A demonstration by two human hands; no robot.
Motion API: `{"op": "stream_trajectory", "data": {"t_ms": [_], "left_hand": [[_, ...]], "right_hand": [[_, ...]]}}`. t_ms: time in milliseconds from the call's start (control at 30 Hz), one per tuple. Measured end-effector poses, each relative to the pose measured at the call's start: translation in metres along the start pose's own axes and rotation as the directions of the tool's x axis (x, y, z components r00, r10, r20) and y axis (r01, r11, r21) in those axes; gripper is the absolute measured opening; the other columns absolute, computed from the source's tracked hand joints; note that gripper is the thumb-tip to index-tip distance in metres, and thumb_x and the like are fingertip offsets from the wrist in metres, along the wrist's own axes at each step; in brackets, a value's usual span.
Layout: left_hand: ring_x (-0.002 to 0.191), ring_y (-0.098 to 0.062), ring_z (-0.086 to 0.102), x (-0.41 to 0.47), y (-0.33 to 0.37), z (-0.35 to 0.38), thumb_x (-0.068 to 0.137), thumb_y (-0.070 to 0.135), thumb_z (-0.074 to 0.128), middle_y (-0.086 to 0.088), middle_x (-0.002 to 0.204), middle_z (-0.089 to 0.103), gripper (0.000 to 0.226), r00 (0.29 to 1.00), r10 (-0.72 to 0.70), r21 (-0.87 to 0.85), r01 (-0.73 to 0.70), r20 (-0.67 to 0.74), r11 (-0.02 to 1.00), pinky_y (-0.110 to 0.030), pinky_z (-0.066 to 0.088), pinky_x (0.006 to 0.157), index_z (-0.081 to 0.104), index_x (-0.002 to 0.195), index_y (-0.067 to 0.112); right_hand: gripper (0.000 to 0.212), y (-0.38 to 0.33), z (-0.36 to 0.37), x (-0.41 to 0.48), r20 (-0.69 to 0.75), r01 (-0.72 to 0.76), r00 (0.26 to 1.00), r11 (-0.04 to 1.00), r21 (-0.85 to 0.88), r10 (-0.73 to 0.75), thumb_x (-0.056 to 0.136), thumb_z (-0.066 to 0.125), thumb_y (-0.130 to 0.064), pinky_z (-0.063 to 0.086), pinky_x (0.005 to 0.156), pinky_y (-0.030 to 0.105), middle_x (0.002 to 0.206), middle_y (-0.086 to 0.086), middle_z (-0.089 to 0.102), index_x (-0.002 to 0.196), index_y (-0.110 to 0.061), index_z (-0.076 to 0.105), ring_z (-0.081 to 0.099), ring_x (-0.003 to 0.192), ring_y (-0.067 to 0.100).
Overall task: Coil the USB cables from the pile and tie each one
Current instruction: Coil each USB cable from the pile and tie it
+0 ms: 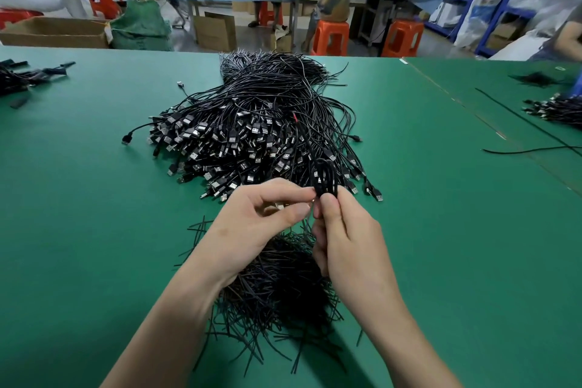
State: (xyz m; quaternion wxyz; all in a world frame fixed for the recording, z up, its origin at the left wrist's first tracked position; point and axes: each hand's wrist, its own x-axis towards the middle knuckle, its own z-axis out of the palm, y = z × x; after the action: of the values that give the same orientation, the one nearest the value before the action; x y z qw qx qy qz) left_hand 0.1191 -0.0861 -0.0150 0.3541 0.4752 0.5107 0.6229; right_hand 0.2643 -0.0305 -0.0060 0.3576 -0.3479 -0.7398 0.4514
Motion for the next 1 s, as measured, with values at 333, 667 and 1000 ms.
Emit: {"op": "stream_trajectory", "data": {"t_ms": [333,667,1000], "left_hand": [[0.084,-0.015,0.066,0.004,-0.013,0.001,0.082,0.029,0.077,0.0,0.094,0.07,0.016,0.99,0.108,0.011,-0.107,-0.091,0.994,-0.05,0.052,0.081,0.081,0.09,0.015],[0.073,0.0,0.06,-0.002,-0.019,0.001,0.092,0.026,0.07,0.01,0.072,0.064,0.022,0.988,0.032,-0.147,-0.009,0.152,0.989,-0.015,0.048,0.08,0.073,0.094,0.004],[0.067,-0.002,0.057,-0.003,-0.013,0.012,0.091,0.034,0.066,0.011,0.068,0.06,0.026,0.999,0.032,-0.119,-0.029,0.023,0.992,-0.015,0.047,0.074,0.07,0.081,0.01]], "right_hand": [[0.034,-0.011,-0.001,-0.004,0.106,0.005,0.994,0.998,0.068,-0.012,0.109,0.039,-0.023,0.036,0.041,0.023,0.054,-0.008,0.047,0.076,-0.018,0.047,0.044,0.04,0.011],[0.037,0.001,-0.033,0.005,0.627,-0.395,0.771,0.855,0.335,0.111,0.106,0.044,-0.041,0.052,0.059,0.029,0.059,-0.007,0.033,0.088,-0.018,0.068,0.032,0.044,0.009],[0.028,0.007,-0.034,0.002,0.743,-0.608,0.669,0.579,0.543,0.006,0.108,0.046,-0.038,0.035,0.052,0.024,0.07,-0.003,0.023,0.101,-0.014,0.059,0.023,0.054,0.012]]}}
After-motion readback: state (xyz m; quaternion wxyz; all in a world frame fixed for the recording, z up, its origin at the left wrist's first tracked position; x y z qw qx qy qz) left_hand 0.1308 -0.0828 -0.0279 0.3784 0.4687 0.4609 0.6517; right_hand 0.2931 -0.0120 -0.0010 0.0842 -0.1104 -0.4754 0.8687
